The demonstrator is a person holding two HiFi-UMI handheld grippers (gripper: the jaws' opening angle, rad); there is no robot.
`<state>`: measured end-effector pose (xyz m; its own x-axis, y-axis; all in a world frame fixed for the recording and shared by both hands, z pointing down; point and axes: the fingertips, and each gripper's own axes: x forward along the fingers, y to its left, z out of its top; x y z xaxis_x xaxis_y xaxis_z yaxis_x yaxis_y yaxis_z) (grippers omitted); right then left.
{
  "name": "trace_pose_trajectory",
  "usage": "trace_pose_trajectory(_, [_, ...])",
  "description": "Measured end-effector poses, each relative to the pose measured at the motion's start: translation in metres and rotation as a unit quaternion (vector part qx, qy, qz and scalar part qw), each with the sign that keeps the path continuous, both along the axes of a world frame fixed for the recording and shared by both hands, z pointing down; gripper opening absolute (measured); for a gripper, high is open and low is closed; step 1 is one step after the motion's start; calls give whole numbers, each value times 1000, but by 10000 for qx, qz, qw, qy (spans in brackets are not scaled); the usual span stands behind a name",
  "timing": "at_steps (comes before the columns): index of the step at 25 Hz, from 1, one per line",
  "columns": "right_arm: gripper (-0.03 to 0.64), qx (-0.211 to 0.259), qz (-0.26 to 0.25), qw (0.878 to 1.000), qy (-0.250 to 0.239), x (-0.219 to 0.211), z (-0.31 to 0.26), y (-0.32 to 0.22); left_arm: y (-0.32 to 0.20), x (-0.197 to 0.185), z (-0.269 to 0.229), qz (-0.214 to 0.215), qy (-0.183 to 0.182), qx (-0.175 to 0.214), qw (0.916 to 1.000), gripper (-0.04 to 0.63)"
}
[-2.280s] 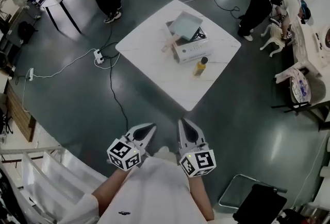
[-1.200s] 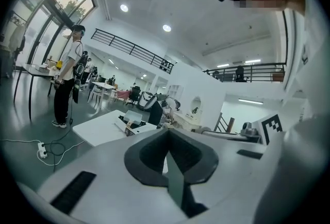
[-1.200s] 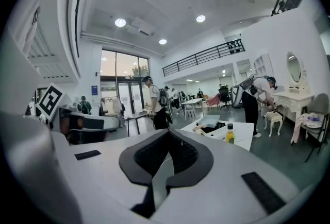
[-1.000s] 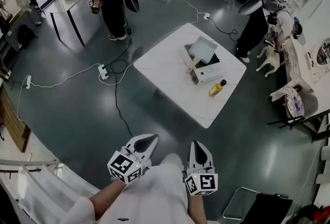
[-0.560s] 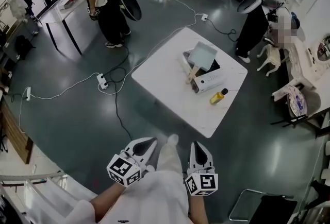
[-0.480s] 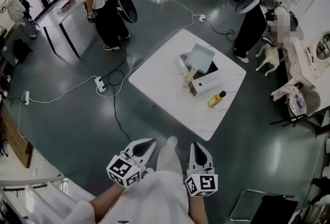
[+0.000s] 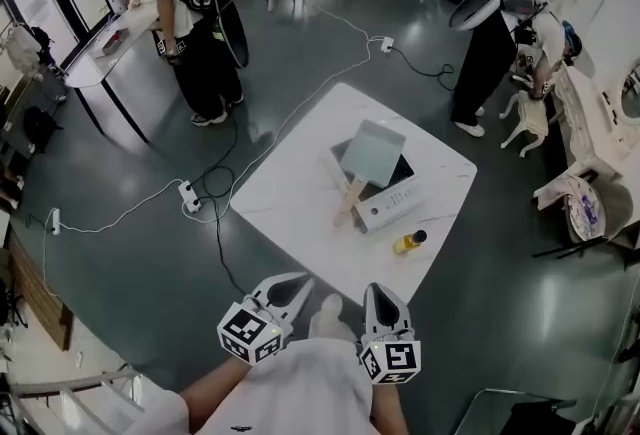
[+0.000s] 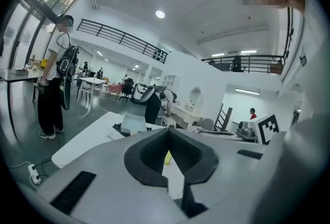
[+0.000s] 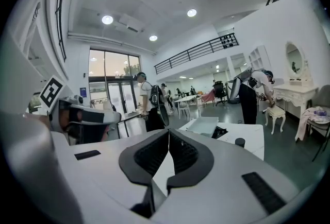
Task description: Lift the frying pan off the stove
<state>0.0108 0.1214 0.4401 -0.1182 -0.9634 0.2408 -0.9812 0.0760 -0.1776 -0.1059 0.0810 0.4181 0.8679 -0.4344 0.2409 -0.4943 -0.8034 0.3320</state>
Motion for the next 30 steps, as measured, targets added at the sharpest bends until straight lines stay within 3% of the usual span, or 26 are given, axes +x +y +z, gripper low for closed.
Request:
trace_pose_trajectory(12, [0,11,-386,9992,-112,54,4,-107,-100,59,21,-324,-46,-278,9991,0])
trace_pose_trajectory(21, [0,-194,-182,9995,-186,64,5,-126,-132,76,30,49,-80,-634,9979,0])
trace_pose_trajectory(30, [0,-209,24,9997,-135,57,3,-141,-154,80,38,393,151,-1075,9933,2])
